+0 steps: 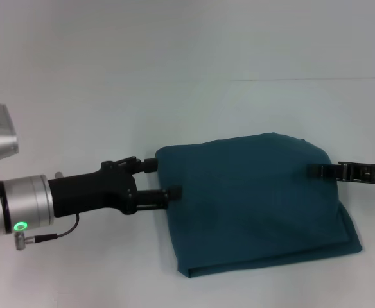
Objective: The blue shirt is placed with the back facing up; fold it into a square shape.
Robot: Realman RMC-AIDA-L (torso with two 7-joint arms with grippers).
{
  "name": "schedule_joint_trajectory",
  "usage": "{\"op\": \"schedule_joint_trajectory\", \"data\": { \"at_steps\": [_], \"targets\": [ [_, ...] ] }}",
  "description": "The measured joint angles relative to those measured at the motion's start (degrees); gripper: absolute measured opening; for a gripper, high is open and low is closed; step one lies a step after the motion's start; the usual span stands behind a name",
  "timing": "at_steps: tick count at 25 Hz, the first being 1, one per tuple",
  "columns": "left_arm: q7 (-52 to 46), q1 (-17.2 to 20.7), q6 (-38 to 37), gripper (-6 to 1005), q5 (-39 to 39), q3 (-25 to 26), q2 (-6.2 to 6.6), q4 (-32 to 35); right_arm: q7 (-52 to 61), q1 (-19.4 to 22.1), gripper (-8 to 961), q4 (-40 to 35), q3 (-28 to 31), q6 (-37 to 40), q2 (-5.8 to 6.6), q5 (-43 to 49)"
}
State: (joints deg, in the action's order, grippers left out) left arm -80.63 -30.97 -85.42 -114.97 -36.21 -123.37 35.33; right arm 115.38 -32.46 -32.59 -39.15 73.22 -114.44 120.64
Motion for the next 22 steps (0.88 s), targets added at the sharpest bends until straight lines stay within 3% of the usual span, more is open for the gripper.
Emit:
{"op": "schedule_joint_trajectory", "data": {
  "at_steps": [3, 8, 14, 16, 22],
  "targets": [
    [-0.17, -0.47, 2.54, 920, 0.57, 0.0, -0.3, -0.01, -0.28, 0.02, 66, 0.35, -0.01, -2.08, 0.01, 0.38],
    [-2.15, -1.32, 7.02, 919, 0.69, -0.09, -0.44, -0.08, -0.33, 0.03, 195, -0.12, 0.59, -2.04, 0.11, 0.19],
    [-4.46, -2.19, 11.45, 919, 1.16, -0.09, -0.47, -0.64, 0.03, 0.33, 438, -2.81, 3.8, 1.37, 0.25, 0.07],
    [-5.24, -2.44, 12.44, 919, 1.27, -0.09, -0.47, -0.69, 0.21, 0.57, 659, -4.24, 5.47, 3.17, 0.28, 0.04],
    [-8.04, -2.88, 14.94, 919, 1.32, -0.09, -0.47, -0.71, 1.46, 1.32, 733, -5.81, 8.45, 5.31, 1.35, 0.02]
  ]
}}
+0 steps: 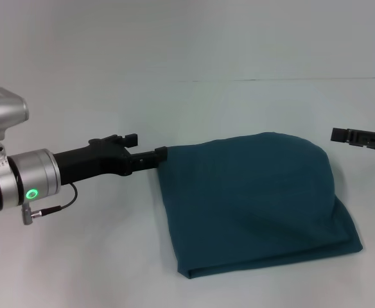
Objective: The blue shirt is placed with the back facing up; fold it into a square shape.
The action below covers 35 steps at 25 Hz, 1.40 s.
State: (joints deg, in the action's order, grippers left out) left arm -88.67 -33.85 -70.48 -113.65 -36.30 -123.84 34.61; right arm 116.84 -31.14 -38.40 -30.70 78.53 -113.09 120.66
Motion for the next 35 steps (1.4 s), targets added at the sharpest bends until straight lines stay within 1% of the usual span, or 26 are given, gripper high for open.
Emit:
{"op": "schedule_joint_trajectory", "data": {
  "at_steps": [2, 5, 11, 16, 19, 21, 24, 25, 27, 31, 35],
  "targets": [
    [-0.6, -0.01, 0.32, 919, 0.35, 0.0, 0.0, 0.0, 0.25, -0.08, 757, 0.29, 0.05, 0.41, 0.24, 0.0],
    [-0.84, 0.15, 0.57, 919, 0.78, 0.01, 0.0, -0.05, 0.23, -0.55, 794, 0.36, -0.41, 0.97, 0.08, 0.05],
    [-0.86, 0.24, 0.66, 919, 1.1, 0.0, 0.0, -0.08, -0.95, -2.35, 694, 1.76, -4.05, 1.15, -1.03, 0.22],
    [-0.85, 0.43, 0.64, 919, 1.37, 0.0, 0.0, -0.08, -1.09, -4.5, 447, 5.29, -8.39, -4.31, -1.92, 0.38],
    [-0.77, 0.44, 0.63, 919, 1.39, 0.0, 0.0, -0.08, -1.49, -5.14, 302, 5.68, -10.91, -7.97, -2.91, 0.41],
    [-0.69, 0.43, 0.64, 919, 1.4, 0.0, 0.0, -0.13, -2.27, -5.52, 206, 5.7, -11.45, -9.21, -3.51, 0.42],
    [-0.57, 0.19, 0.71, 920, 1.43, 0.0, 0.06, -0.66, -3.33, -6.58, 106, 6.21, -12.13, -11.05, -4.03, 0.44],
    [-0.57, 0.19, 0.71, 920, 1.43, 0.0, 0.06, -0.66, -3.33, -6.58, 73, 6.21, -12.13, -11.05, -4.03, 0.44],
    [-0.57, 0.14, 0.83, 920, 1.43, 0.0, 0.08, -0.67, -3.33, -7.16, 7, 7.55, -13.82, -13.41, -4.04, 0.53],
    [-0.59, 0.29, 1.42, 920, 1.43, 0.0, 0.09, -0.69, -3.31, -7.95, 3, 9.95, -18.27, -19.77, -4.32, 0.62],
    [-0.73, 0.41, 1.53, 920, 1.43, 0.0, 0.09, -0.69, -3.46, -8.08, -1, 9.96, -18.89, -21.37, -4.56, 0.63]
  ]
}}
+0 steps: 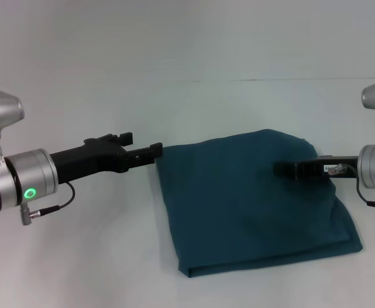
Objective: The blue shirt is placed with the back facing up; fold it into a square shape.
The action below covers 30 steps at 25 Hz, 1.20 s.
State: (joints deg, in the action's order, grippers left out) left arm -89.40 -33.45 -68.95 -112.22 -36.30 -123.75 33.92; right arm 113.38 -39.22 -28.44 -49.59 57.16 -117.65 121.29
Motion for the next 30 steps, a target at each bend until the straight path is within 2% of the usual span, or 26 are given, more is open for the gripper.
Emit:
{"op": "schedule_joint_trajectory", "data": {
  "at_steps": [4, 8, 13, 18, 24, 30],
  "targets": [
    [-0.04, 0.07, 0.61, 920, 0.0, 0.0, 0.0, 0.0, -2.83, -0.08, 0, -0.73, 0.36, -0.68, -0.5, -0.89],
    [-0.1, 0.15, 0.85, 920, 0.0, 0.0, 0.0, 0.0, -5.16, 0.89, 2, -3.58, 0.68, 2.9, -0.73, -3.94],
    [-0.12, 0.24, 0.85, 920, 0.13, 0.08, -0.01, 0.0, -4.73, 2.6, 4, -5.67, 0.72, 10.31, 0.67, -5.78],
    [-0.15, 0.32, 0.85, 919, 0.52, 0.09, -0.07, 0.0, -2.6, 3.56, 5, -5.19, 0.3, 14.75, 1.93, -3.15],
    [-0.15, 0.4, 0.79, 910, 0.87, 0.09, -0.09, 0.0, -1.86, 4.57, 7, -4.37, 0.36, 11.62, 1.8, -0.11],
    [-0.16, 0.4, 0.77, 898, 1.3, 0.09, -0.09, 0.0, -2.98, 4.38, 9, -2.97, 0.34, 6.5, 0.96, 1.18]
  ]
}}
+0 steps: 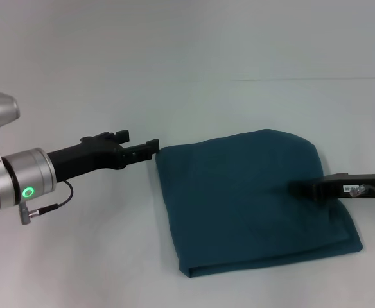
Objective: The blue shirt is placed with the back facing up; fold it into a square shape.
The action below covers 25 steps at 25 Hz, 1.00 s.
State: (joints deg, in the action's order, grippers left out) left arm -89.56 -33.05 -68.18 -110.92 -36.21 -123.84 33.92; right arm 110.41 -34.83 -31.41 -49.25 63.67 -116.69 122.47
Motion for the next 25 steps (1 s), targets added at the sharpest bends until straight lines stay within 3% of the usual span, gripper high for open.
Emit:
{"op": "schedule_joint_trajectory", "data": {
  "at_steps": [8, 16, 20, 25],
  "targets": [
    [-1.39, -0.25, 2.15, 880, 1.24, -0.04, 0.12, -0.16, -6.34, 2.05, 12, -4.73, 2.37, 6.27, -0.46, -8.43],
    [-6.66, -2.31, 10.05, 863, 1.26, -0.5, 0.09, -4.7, -6.14, 2.15, 15, -5.68, 8.13, 15.0, 1.26, -12.67],
    [-7.97, -3.82, 11.78, 855, 0.63, -0.74, 0.05, -7.16, -6.08, 1.66, 175, -5.89, 9.78, 19.39, 2.4, -12.97],
    [-8.22, -5.17, 11.94, 844, 0.46, -1.71, -0.06, -9.88, -5.99, 1.59, 326, -7.14, 10.0, 20.94, 2.59, -12.98]
  ]
}}
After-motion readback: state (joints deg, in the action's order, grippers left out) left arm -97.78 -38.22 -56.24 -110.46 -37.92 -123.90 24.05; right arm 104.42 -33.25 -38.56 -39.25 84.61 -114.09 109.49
